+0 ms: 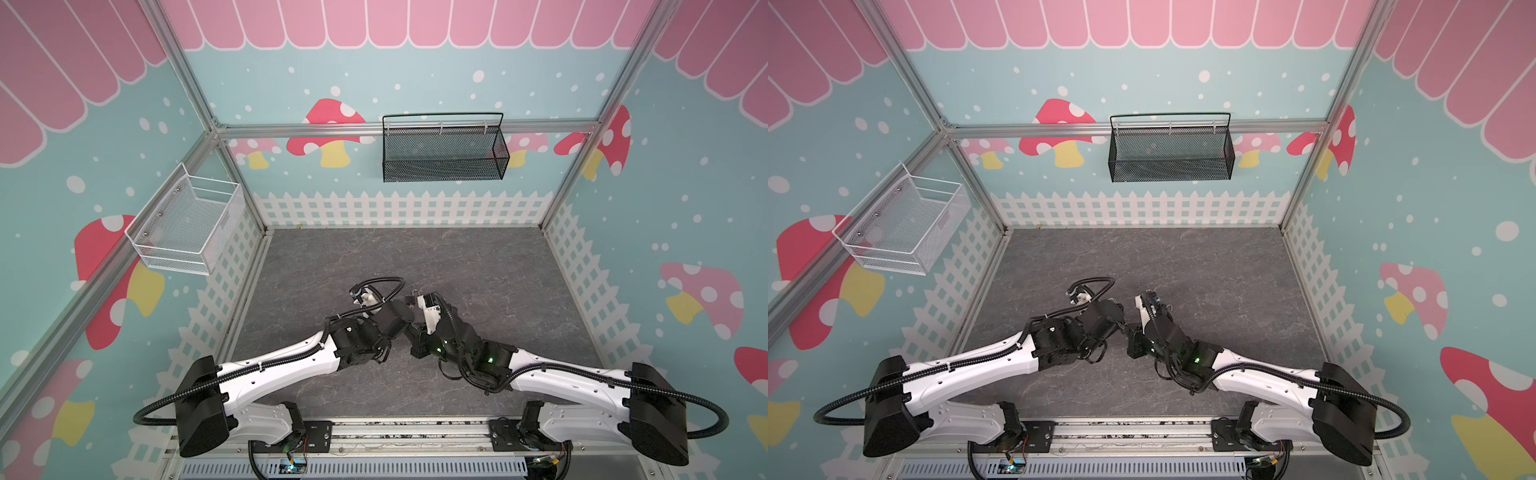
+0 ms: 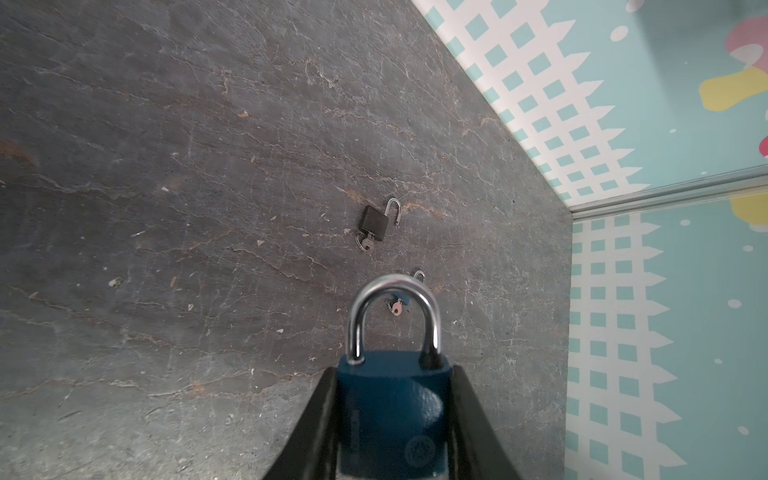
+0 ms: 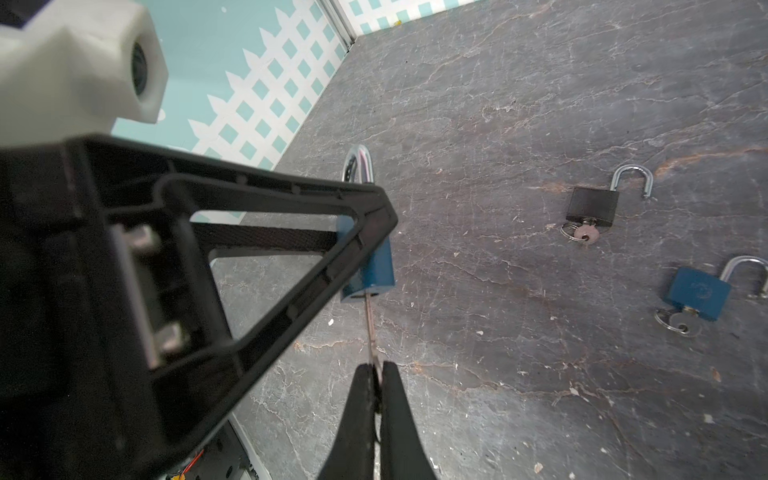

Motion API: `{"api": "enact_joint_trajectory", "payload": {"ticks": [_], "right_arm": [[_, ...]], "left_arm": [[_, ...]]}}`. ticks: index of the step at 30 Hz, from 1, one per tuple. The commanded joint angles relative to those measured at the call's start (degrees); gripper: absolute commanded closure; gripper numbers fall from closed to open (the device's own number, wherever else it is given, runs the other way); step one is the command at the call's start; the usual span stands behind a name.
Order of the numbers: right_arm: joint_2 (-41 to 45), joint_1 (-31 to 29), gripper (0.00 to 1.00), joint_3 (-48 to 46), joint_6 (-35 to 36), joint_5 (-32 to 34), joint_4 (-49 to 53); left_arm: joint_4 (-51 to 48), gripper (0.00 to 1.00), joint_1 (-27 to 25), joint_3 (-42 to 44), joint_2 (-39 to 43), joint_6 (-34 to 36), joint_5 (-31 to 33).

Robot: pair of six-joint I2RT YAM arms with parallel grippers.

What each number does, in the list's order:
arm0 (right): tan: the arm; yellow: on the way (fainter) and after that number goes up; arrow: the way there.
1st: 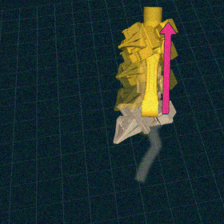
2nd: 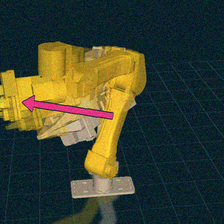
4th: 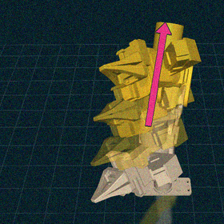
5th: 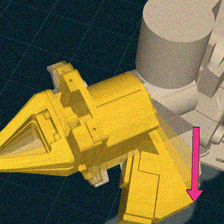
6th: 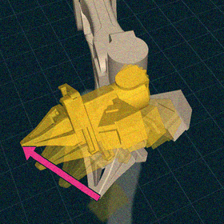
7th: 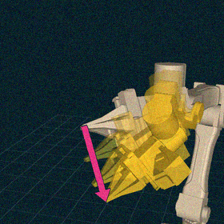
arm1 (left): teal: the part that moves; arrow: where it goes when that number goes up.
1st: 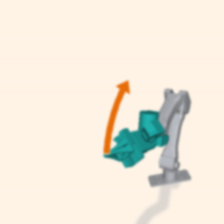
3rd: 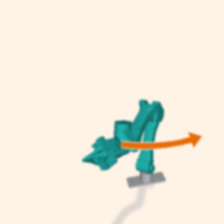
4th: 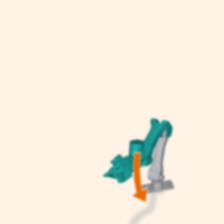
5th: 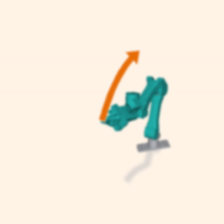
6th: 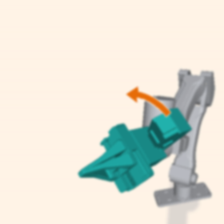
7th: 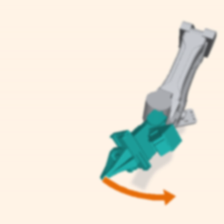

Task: Unlock with the key
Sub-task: 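Push the silver key up into the padlock keyhole with the right gripper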

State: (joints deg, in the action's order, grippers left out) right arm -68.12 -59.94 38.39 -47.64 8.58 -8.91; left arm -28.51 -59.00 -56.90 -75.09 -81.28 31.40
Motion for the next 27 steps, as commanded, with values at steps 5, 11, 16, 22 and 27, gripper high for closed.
{"api": "enact_joint_trajectory", "payload": {"ticks": [5, 11, 16, 22, 27], "right_arm": [[-0.33, 0.3, 1.0, -0.05, -3.42, 0.89, -18.95], [-2.09, 0.64, 1.0, -0.42, -1.32, -1.82, -24.7], [-1.15, 1.72, 1.0, -1.3, -4.33, -5.06, -26.34], [0.67, 3.08, 1.0, -2.46, -13.47, -10.23, -26.95], [1.47, 3.83, 1.0, -5.47, -23.6, -14.83, -33.24]], "left_arm": [[5.41, 1.0, -4.87, 4.3, 0.98, -6.09, -8.65], [10.1, 1.0, -5.96, 4.86, 0.72, -6.79, -11.72], [10.78, 1.0, -6.14, 5.2, 1.64, -6.35, -11.32], [11.9, 1.0, -6.21, 8.26, 4.3, -7.23, -9.7], [17.15, 1.0, -6.4, 11.3, 6.85, -7.5, -8.78]]}}
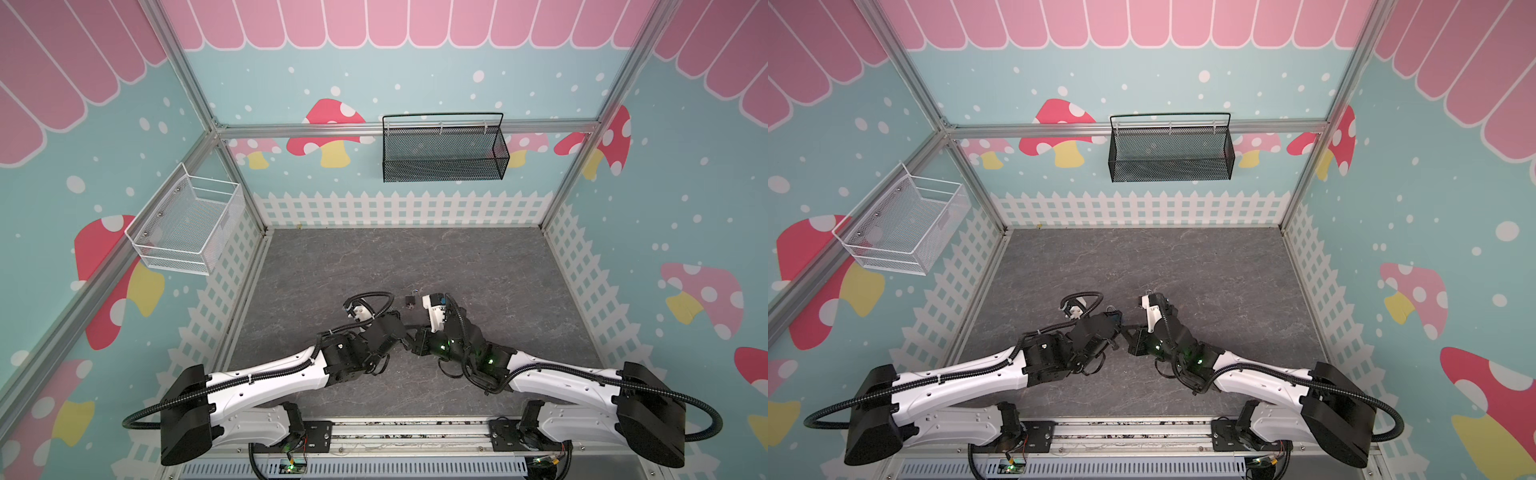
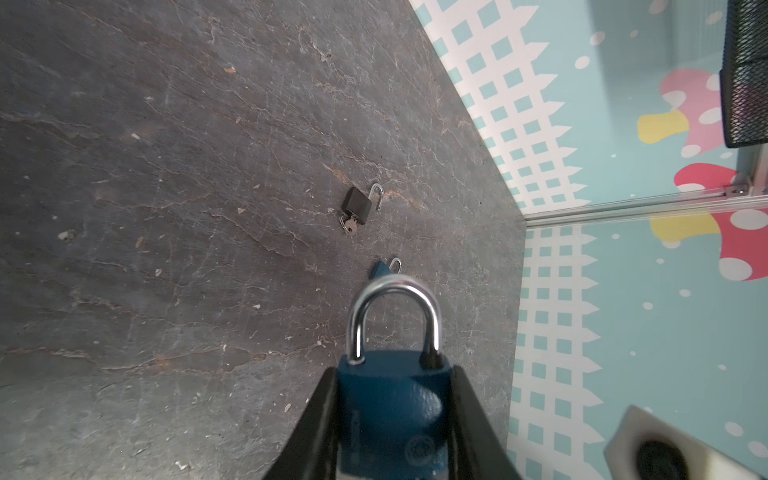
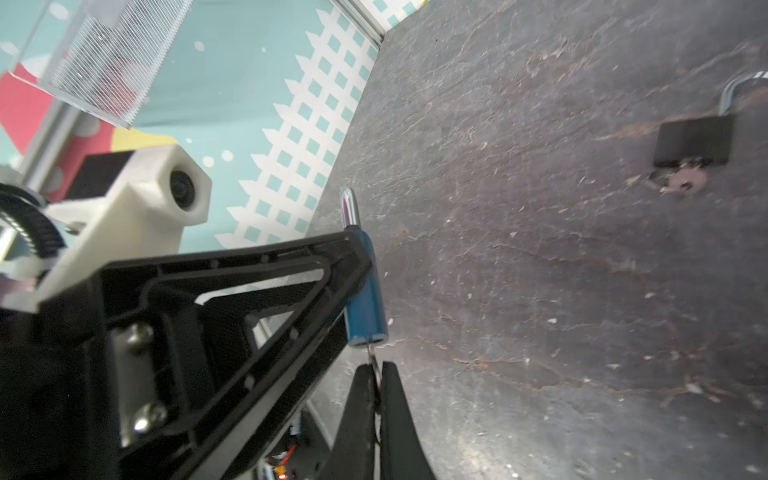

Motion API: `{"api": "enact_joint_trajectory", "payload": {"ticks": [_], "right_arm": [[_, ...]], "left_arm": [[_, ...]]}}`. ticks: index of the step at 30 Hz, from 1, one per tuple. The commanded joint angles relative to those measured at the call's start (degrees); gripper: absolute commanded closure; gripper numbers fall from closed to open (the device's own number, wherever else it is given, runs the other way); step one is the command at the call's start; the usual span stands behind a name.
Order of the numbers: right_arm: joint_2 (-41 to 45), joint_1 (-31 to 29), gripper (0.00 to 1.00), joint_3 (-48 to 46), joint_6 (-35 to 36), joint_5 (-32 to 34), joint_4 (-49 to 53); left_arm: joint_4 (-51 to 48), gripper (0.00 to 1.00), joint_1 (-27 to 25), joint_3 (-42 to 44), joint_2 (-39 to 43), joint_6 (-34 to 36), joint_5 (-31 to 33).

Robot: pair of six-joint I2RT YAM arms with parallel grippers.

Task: Unlock with the key
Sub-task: 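Push the silver key up into the padlock keyhole with the right gripper, then turn the inserted key with the right gripper to release the shackle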

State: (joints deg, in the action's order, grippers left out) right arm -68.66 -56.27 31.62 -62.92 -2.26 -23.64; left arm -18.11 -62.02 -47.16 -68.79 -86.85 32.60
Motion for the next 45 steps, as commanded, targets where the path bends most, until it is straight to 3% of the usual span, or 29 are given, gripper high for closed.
{"api": "enact_joint_trajectory", "payload": {"ticks": [1, 7, 14, 22, 35, 39, 45], "right_arm": [[2.11, 0.27, 1.0, 1.37, -9.33, -4.69, -18.84], [3.2, 0.9, 1.0, 0.04, -14.99, -6.29, -22.25], [5.4, 0.98, 1.0, -5.01, -20.99, -3.36, -28.91], [4.35, 0.93, 1.0, -4.55, -24.06, -5.41, -31.52], [6.34, 0.9, 1.0, -2.24, -11.81, -1.96, -20.45], [6.61, 0.9, 0.88, -1.91, -8.2, -1.27, -17.16], [9.75, 0.92, 0.61, -1.96, -2.28, 0.54, -10.29]], "left_arm": [[8.11, 1.0, -3.39, 2.07, 0.8, -1.83, -10.08], [16.13, 1.0, -3.38, 4.76, 2.58, -1.57, -10.76], [20.36, 1.0, -3.95, 6.25, 3.58, -1.54, -9.83], [23.36, 1.0, -4.08, 6.18, 3.48, -1.04, -8.78], [11.11, 1.0, -4.1, 2.13, 9.83, 6.69, -3.47], [8.04, 1.0, -4.12, -0.13, 10.6, 10.83, -2.88], [-0.43, 1.0, -4.06, -2.73, 13.81, 18.26, 1.65]]}}
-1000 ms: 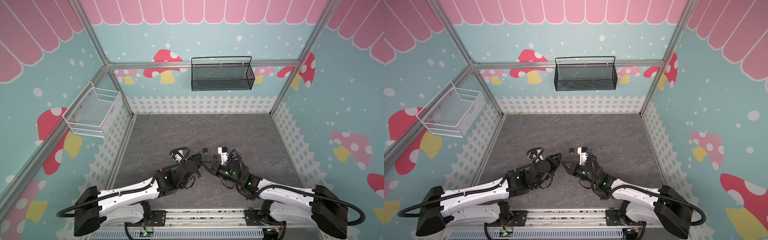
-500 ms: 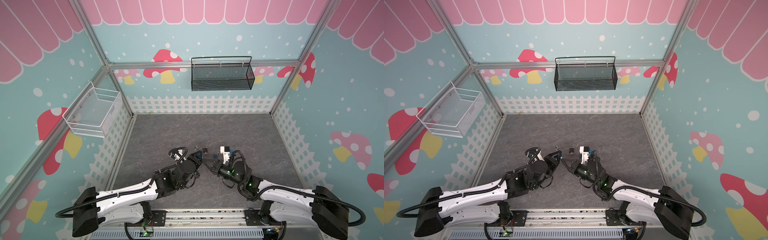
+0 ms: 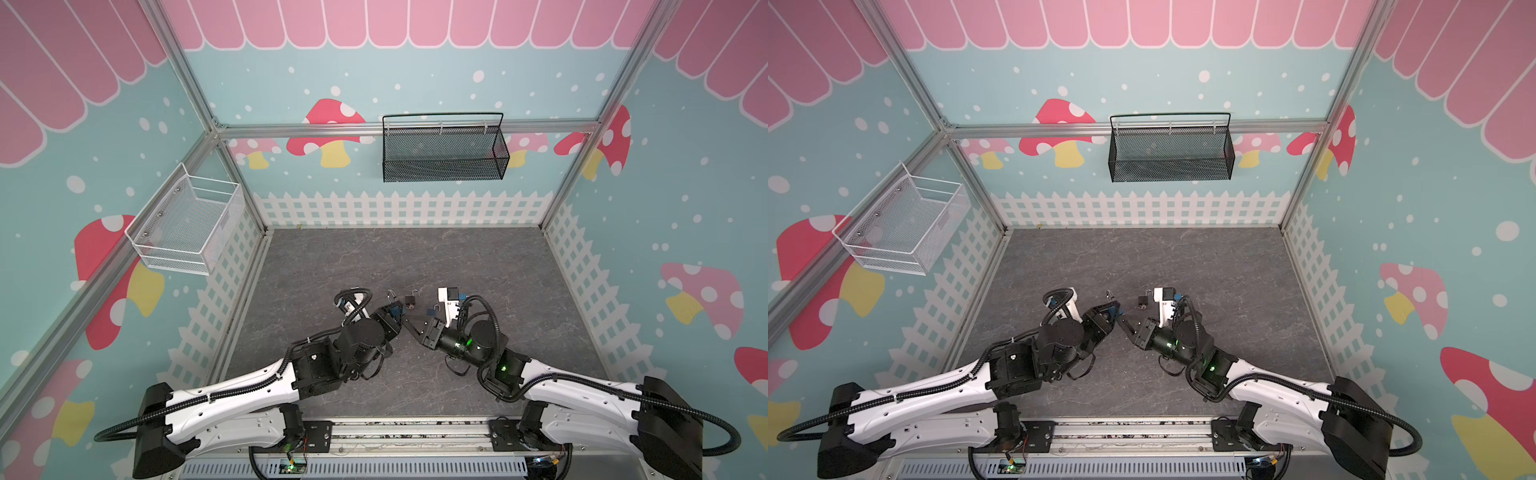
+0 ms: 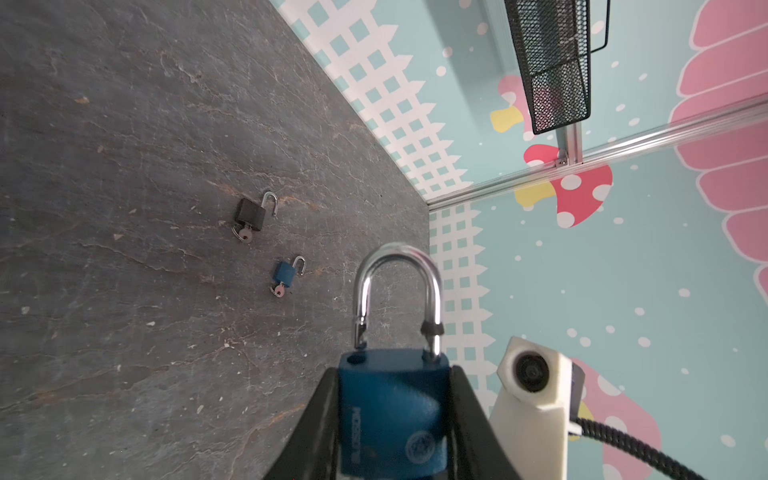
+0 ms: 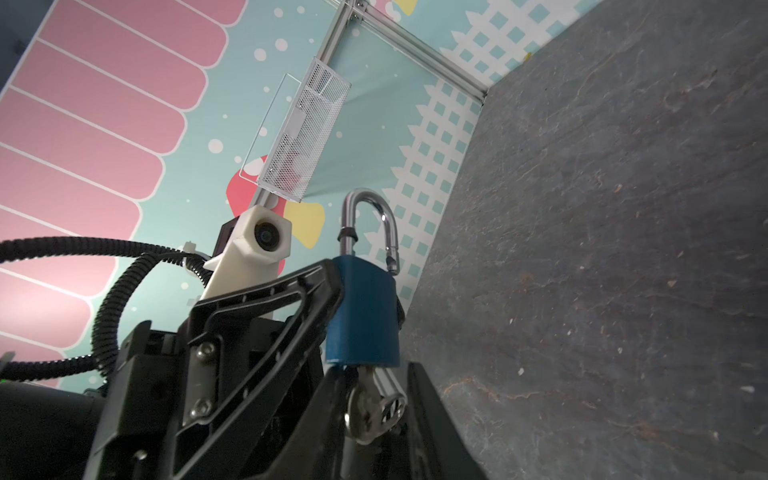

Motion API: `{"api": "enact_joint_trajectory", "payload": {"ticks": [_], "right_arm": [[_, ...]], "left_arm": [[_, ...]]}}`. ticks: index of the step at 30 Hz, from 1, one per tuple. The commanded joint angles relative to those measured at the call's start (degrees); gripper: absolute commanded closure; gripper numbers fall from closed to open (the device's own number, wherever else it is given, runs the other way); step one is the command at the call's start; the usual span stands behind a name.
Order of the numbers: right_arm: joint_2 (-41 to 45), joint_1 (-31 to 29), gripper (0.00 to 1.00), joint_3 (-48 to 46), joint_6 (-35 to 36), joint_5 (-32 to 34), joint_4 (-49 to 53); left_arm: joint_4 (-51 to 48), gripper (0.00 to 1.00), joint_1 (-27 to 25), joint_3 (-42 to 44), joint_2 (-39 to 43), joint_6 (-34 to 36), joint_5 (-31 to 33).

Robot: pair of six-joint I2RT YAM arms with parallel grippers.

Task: Unlock with the key
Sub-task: 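Turn the inserted key with the right gripper to release the shackle, then open the right gripper off the key and raise it away from the padlock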

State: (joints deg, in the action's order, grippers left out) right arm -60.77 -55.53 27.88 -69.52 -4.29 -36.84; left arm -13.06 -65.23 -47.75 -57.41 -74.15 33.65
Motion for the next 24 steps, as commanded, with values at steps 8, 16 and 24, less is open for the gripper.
{"api": "enact_joint_trajectory", "payload": {"ticks": [8, 16, 24], "right_arm": [[8.42, 0.21, 0.38, 6.99, 17.48, 5.46, 23.89], [12.73, 0.25, 0.23, 16.93, 30.77, 9.6, 47.1], [6.16, 0.24, 0.22, 30.54, 39.9, 8.46, 62.62]], "left_arm": [[-11.4, 1.0, 0.35, 1.9, 12.21, 23.18, 4.94], [-1.6, 1.0, 0.21, 14.59, 21.57, 49.11, -3.17], [19.27, 1.0, 0.27, 24.78, 19.39, 68.65, -7.38]]}}
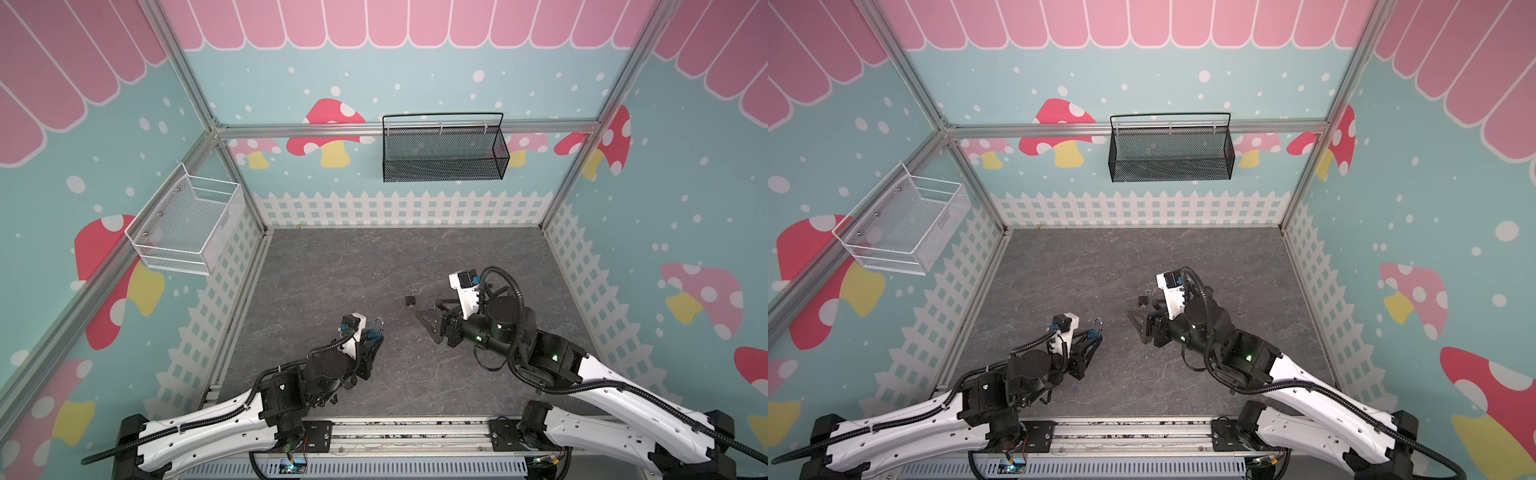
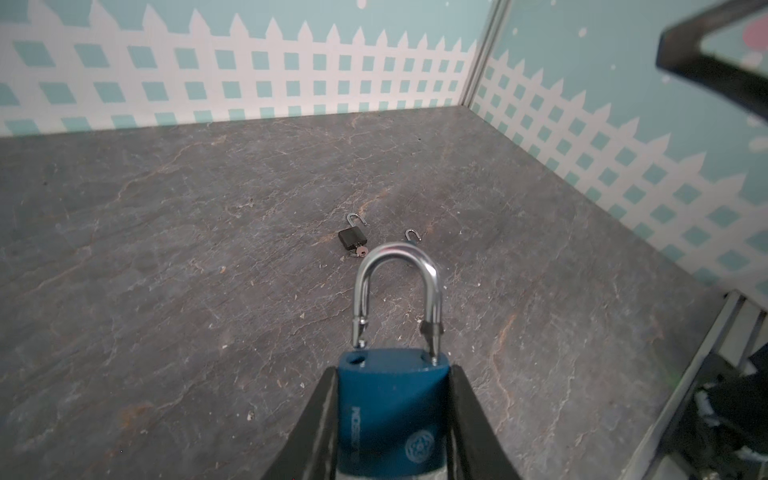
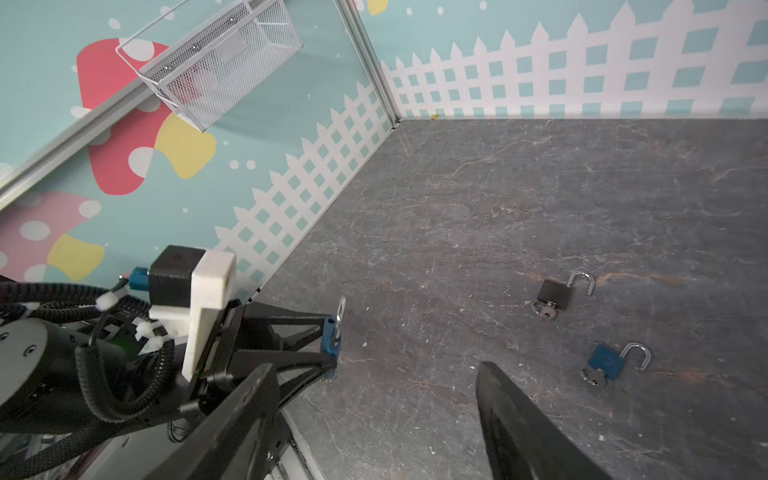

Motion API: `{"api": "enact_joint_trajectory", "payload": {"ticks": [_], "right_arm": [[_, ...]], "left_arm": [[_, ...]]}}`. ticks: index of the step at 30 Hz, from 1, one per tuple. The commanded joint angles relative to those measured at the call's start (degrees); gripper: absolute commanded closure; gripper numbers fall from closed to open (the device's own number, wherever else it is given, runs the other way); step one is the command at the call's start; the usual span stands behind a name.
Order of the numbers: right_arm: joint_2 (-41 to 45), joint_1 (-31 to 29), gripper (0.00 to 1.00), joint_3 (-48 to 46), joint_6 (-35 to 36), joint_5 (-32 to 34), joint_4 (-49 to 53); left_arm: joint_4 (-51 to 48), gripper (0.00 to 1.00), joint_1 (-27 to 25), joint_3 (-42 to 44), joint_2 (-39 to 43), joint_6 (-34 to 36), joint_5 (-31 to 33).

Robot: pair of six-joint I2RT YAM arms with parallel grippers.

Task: Unlock with the key
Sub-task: 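Open the right gripper off the key and raise it away from the padlock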

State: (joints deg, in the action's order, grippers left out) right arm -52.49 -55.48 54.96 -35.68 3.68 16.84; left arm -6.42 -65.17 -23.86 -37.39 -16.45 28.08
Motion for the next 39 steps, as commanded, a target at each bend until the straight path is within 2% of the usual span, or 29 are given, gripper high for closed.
{"api": "enact_joint_trajectory", "payload": {"ticks": [1, 5, 9, 14, 27, 30, 39], "right_arm": [[-3.47, 0.2, 0.22, 5.0, 7.09, 0.53, 10.34], [-9.32, 0.24, 0.2, 9.84, 12.35, -3.33, 13.25], [-14.0, 0.24, 0.2, 13.16, 13.63, -0.66, 13.83], [-19.03, 0.2, 0.19, 17.33, 15.41, -1.09, 14.6], [-26.96, 0.22, 0.18, 22.72, 17.36, 2.14, 18.76], [-28.52, 0.28, 0.18, 24.29, 18.14, 4.07, 20.68], [-34.38, 1.25, 0.17, 29.8, 18.32, 4.43, 27.53]], "left_arm": [[14.99, 1.0, 0.18, 1.62, -1.28, 12.04, -1.4], [22.51, 1.0, 0.15, 3.59, -4.24, 14.33, 0.05], [24.32, 1.0, 0.14, 3.19, -7.1, 14.41, 0.89], [26.31, 1.0, 0.16, 3.03, -9.01, 14.07, 1.1], [26.85, 1.0, 0.16, 3.02, -8.62, 14.8, 1.21], [26.72, 1.0, 0.13, 3.03, -8.58, 14.85, 1.28], [27.42, 1.0, 0.15, 3.55, -8.59, 15.47, 1.7]]}}
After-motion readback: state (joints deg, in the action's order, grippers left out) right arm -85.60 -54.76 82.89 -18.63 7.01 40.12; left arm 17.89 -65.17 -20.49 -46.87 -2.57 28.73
